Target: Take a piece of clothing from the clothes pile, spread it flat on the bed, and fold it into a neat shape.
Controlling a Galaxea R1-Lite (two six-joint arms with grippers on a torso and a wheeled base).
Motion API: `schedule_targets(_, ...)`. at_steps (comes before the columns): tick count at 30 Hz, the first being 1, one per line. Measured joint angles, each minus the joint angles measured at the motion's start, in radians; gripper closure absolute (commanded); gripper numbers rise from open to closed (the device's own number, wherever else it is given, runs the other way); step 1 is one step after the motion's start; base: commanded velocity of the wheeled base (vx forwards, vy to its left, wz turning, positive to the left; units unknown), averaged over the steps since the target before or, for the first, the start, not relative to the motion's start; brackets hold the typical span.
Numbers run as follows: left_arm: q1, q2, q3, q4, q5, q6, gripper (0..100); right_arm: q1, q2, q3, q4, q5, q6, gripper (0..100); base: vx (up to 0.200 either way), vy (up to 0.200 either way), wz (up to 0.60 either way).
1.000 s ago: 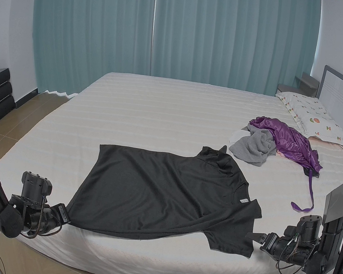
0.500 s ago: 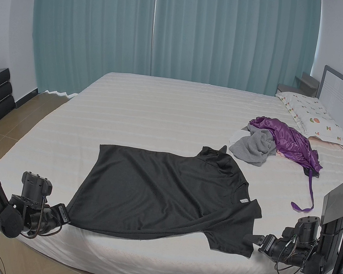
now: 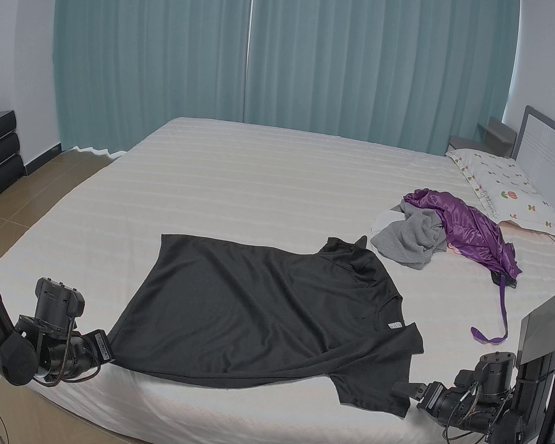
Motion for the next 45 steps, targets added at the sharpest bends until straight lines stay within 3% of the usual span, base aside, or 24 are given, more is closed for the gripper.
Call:
schedule_targets(29,-0.001,-0.004,0.000,0.001,0.000,0.000,100,0.026,0.062,-0.036,-0.001,-0.006,0.006,0,0.000,0.000,0.00)
schedule_targets(45,-0.001,0.000,0.000,0.001,0.000,0.000,100,0.059,0.094,-0.134,0.001,-0.045,0.020,0,0.000,0.000,0.00)
